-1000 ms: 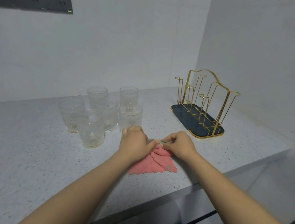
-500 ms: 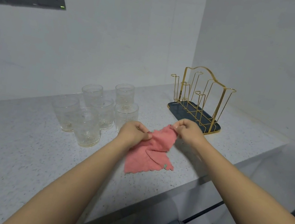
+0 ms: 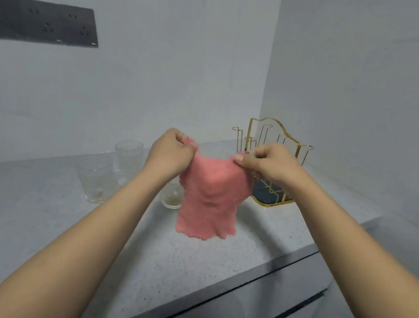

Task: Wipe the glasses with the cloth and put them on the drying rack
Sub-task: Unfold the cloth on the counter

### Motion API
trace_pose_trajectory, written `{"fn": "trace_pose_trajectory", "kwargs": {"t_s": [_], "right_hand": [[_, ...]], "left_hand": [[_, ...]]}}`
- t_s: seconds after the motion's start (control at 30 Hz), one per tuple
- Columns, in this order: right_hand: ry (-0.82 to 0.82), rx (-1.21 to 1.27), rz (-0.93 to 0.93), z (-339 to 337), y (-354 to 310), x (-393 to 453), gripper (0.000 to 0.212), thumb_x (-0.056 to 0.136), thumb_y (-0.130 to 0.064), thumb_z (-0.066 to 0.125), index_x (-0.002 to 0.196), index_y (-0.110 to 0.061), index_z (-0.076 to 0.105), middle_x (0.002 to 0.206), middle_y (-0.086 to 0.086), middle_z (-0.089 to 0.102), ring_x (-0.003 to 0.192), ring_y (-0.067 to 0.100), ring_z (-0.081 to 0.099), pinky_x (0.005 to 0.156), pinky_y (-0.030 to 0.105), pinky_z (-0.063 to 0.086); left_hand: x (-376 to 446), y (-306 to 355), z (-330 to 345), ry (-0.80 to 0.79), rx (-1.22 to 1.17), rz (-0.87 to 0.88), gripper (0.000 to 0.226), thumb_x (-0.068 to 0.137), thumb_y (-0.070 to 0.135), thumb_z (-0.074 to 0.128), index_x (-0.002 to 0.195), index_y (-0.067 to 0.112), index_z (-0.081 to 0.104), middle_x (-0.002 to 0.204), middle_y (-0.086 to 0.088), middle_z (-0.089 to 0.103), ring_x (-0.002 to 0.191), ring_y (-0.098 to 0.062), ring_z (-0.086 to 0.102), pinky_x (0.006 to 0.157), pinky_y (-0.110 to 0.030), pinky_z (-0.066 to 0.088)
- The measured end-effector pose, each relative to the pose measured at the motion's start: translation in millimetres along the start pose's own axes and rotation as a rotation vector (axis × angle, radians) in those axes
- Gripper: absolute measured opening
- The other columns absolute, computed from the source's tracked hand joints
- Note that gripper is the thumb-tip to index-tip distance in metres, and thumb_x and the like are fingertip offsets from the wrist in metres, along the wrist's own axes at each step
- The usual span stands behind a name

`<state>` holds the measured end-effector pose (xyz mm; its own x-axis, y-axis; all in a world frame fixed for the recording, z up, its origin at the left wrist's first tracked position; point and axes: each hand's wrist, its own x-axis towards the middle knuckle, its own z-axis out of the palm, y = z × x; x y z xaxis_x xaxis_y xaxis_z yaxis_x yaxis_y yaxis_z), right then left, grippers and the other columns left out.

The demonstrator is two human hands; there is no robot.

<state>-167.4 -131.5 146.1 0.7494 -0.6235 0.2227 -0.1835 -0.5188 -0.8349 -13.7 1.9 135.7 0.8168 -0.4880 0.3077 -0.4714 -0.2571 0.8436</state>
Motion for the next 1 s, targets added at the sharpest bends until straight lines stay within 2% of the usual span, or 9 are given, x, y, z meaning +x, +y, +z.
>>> {"fn": "trace_pose_trajectory", "kwargs": {"t_s": [0.07, 0.2, 0.3, 0.4, 0.53, 0.67, 0.77, 0.9, 1.0], "right_hand": [[0.027, 0.057, -0.017, -8.1, -10.4, -2.1, 0.026, 0.081, -0.031, 0.069, 0.077, -0.005, 0.072, 0.062, -0.018, 0.065, 0.062, -0.001, 0.056, 0.061, 0.016, 0.044], [0.069, 0.029, -0.016, -14.8, -9.3, 10.7, 0.027, 0.083, -0.033, 0.066, 0.08, -0.007, 0.073, 0.077, -0.001, 0.067, 0.054, 0.002, 0.051, 0.057, 0.02, 0.036], [0.097, -0.067, 0.041, -12.1, 13.1, 29.0, 0.034, 0.083, -0.029, 0.067, 0.082, 0.005, 0.068, 0.073, 0.012, 0.065, 0.067, 0.015, 0.055, 0.064, 0.031, 0.046], [0.088, -0.133, 0.109, -2.4, 48.8, 46.5, 0.03, 0.084, -0.022, 0.066, 0.082, 0.008, 0.067, 0.075, 0.001, 0.067, 0.068, 0.008, 0.059, 0.061, 0.022, 0.046], [0.081, -0.255, 0.183, 13.2, 94.8, 60.1, 0.016, 0.088, -0.023, 0.062, 0.088, -0.011, 0.073, 0.077, -0.005, 0.066, 0.08, 0.018, 0.062, 0.075, 0.034, 0.051], [0.033, -0.207, 0.188, 21.7, 118.2, 52.5, 0.014, 0.088, -0.024, 0.061, 0.092, -0.018, 0.072, 0.074, -0.009, 0.063, 0.068, 0.006, 0.054, 0.066, 0.028, 0.046], [-0.003, -0.171, 0.158, 25.2, 128.0, 33.7, 0.009, 0.087, -0.025, 0.061, 0.088, -0.023, 0.07, 0.08, -0.01, 0.065, 0.074, 0.006, 0.056, 0.067, 0.025, 0.044], [-0.078, -0.212, 0.106, 28.2, 136.7, 4.0, 0.012, 0.087, -0.027, 0.062, 0.091, -0.023, 0.072, 0.087, -0.01, 0.067, 0.081, 0.002, 0.057, 0.078, 0.027, 0.046], [-0.123, -0.267, 0.091, 33.2, 142.8, -13.6, 0.013, 0.086, -0.027, 0.063, 0.093, -0.022, 0.073, 0.096, -0.006, 0.071, 0.088, 0.008, 0.062, 0.082, 0.024, 0.045]], "left_hand": [[1.0, 7.6, -9.7, 0.025, -0.044, -0.002, 0.019, 0.087, 0.019, 0.06, 0.071, 0.023, 0.051, 0.076, 0.007, 0.058, 0.08, -0.019, 0.057, 0.079, -0.033, 0.047], [10.3, 9.8, -6.8, 0.021, -0.127, -0.021, 0.016, 0.085, 0.02, 0.063, 0.073, 0.021, 0.053, 0.074, 0.0, 0.062, 0.072, -0.023, 0.058, 0.078, -0.039, 0.052], [14.6, -2.8, 16.7, -0.034, -0.174, -0.085, 0.018, 0.092, 0.016, 0.061, 0.078, 0.018, 0.049, 0.066, -0.005, 0.061, 0.047, -0.019, 0.061, 0.053, -0.03, 0.05], [13.1, -27.3, 50.7, -0.11, -0.297, -0.216, 0.023, 0.097, 0.007, 0.055, 0.08, 0.015, 0.041, 0.07, -0.008, 0.055, 0.036, -0.01, 0.059, 0.033, -0.023, 0.044], [10.9, -61.8, 88.1, -0.139, -0.277, -0.298, 0.026, 0.098, 0.005, 0.053, 0.077, 0.015, 0.041, 0.07, -0.007, 0.055, 0.054, -0.019, 0.058, 0.052, -0.039, 0.057], [7.3, -82.3, 95.3, -0.16, -0.171, -0.22, 0.026, 0.096, 0.002, 0.054, 0.076, 0.016, 0.044, 0.065, -0.011, 0.061, 0.061, -0.028, 0.062, 0.078, -0.056, 0.056], [-8.2, -93.0, 89.0, -0.185, -0.021, -0.109, 0.025, 0.093, 0.007, 0.059, 0.075, 0.022, 0.051, 0.073, -0.011, 0.066, 0.072, -0.031, 0.066, 0.078, -0.044, 0.056], [-32.1, -107.0, 74.6, -0.272, 0.011, -0.063, 0.021, 0.09, 0.012, 0.065, 0.072, 0.023, 0.061, 0.068, 0.003, 0.065, 0.065, -0.012, 0.06, 0.063, -0.023, 0.046], [-44.0, -113.8, 63.7, -0.334, 0.058, -0.029, 0.009, 0.091, 0.018, 0.066, 0.083, 0.015, 0.068, 0.084, 0.007, 0.067, 0.078, -0.006, 0.059, 0.065, -0.011, 0.04]]}}
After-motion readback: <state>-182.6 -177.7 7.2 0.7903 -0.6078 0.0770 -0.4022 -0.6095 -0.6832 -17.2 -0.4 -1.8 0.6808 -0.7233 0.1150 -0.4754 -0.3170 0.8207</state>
